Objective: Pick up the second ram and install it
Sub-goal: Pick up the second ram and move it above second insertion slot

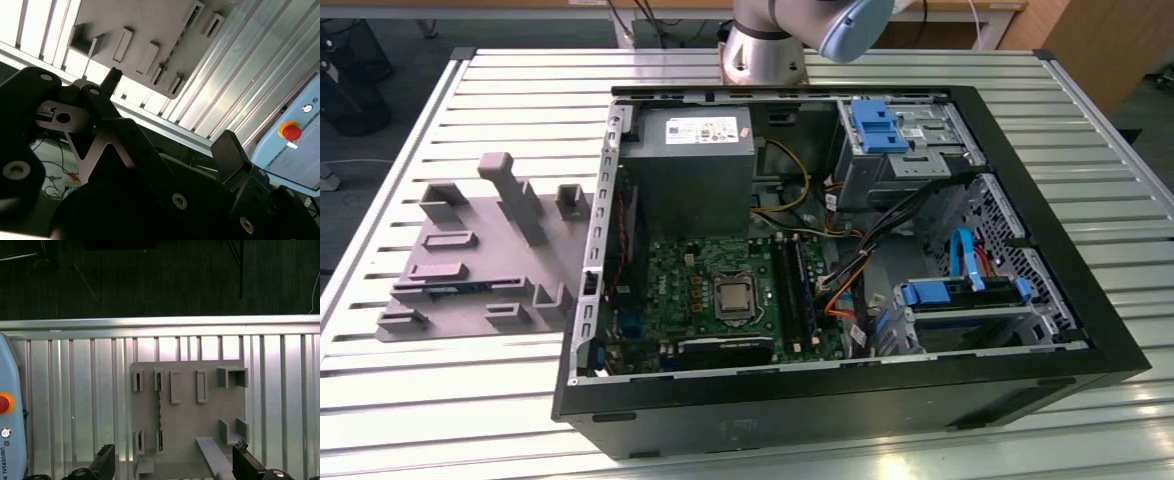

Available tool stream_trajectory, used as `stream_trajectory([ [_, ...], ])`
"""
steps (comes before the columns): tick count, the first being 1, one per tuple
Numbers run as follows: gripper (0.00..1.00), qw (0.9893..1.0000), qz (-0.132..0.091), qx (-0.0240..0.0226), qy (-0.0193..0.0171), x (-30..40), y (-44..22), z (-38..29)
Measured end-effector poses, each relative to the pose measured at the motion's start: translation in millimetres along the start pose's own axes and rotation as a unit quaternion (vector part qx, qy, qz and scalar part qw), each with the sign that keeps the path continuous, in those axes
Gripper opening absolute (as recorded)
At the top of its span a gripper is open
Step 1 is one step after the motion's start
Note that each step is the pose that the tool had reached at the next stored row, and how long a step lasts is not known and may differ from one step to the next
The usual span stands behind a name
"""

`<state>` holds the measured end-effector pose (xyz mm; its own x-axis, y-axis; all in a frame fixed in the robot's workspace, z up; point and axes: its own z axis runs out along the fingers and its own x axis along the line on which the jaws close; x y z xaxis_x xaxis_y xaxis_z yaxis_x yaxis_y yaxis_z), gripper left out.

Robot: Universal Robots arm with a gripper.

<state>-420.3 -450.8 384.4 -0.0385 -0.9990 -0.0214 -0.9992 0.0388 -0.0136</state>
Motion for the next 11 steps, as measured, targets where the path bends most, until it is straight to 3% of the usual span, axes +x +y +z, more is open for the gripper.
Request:
stream_trajectory([
  [11,0.99,1.0,0.0,0.0,-0.0003,0.0,0.0,2.1],
])
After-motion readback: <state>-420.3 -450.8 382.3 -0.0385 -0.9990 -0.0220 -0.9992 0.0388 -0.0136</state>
